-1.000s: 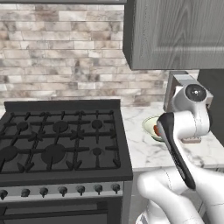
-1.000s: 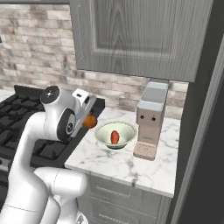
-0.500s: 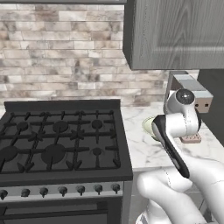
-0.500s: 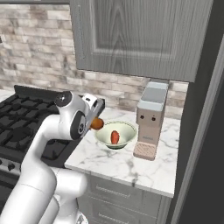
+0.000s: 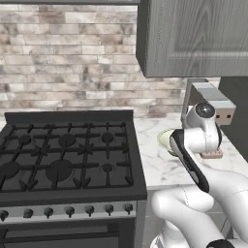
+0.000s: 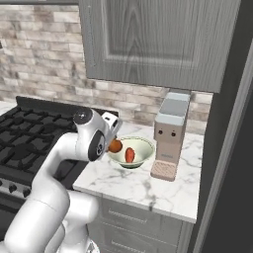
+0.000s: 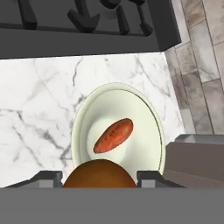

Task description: Take the sweet potato, bell pepper, and mango from the freezer and place them in the bowl on the counter.

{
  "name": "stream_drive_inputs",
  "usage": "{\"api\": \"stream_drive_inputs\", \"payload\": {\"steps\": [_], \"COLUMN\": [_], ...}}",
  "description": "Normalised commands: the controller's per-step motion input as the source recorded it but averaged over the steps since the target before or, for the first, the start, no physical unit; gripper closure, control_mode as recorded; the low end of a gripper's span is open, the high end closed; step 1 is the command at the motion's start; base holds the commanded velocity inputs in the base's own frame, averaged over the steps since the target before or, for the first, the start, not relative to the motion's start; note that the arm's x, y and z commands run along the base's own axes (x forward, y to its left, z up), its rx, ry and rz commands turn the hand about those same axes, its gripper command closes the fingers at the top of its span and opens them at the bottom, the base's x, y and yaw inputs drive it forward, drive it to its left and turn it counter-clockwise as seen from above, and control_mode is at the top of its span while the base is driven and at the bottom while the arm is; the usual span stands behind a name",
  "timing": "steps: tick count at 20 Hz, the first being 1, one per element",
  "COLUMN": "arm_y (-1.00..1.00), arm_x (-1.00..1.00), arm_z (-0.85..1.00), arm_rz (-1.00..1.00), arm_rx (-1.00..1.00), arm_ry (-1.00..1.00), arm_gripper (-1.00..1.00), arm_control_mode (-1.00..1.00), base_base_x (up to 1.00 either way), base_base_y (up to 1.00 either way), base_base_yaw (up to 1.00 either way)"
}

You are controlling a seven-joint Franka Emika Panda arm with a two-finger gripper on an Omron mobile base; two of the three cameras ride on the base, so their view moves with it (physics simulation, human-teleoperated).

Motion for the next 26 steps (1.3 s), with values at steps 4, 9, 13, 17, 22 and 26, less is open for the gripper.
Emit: {"api": "stream_drive_inputs", "payload": {"steps": [4, 9, 13, 17, 22, 26], "arm_y": [-0.11, -0.13, -0.12, -0.11, -0.07, -0.05], "arm_x": [0.12, 0.18, 0.24, 0.26, 0.28, 0.18], "arm_z": [-0.23, -0.23, -0.20, -0.18, -0.18, -0.16], "arm_rz": [0.00, 0.00, 0.00, 0.00, 0.00, 0.00], "arm_rx": [0.02, 0.00, 0.00, 0.00, 0.00, 0.00], "arm_ry": [0.01, 0.01, 0.00, 0.01, 0.03, 0.03], "arm_gripper": [1.00, 1.00, 1.00, 1.00, 1.00, 1.00], "arm_control_mode": [-1.00, -1.00, -1.00, -1.00, -1.00, -1.00], "base_base_x": [0.00, 0.00, 0.00, 0.00, 0.00, 0.00], "base_base_y": [0.00, 0.00, 0.00, 0.00, 0.00, 0.00], "base_base_yaw": [0.00, 0.00, 0.00, 0.00, 0.00, 0.00]}}
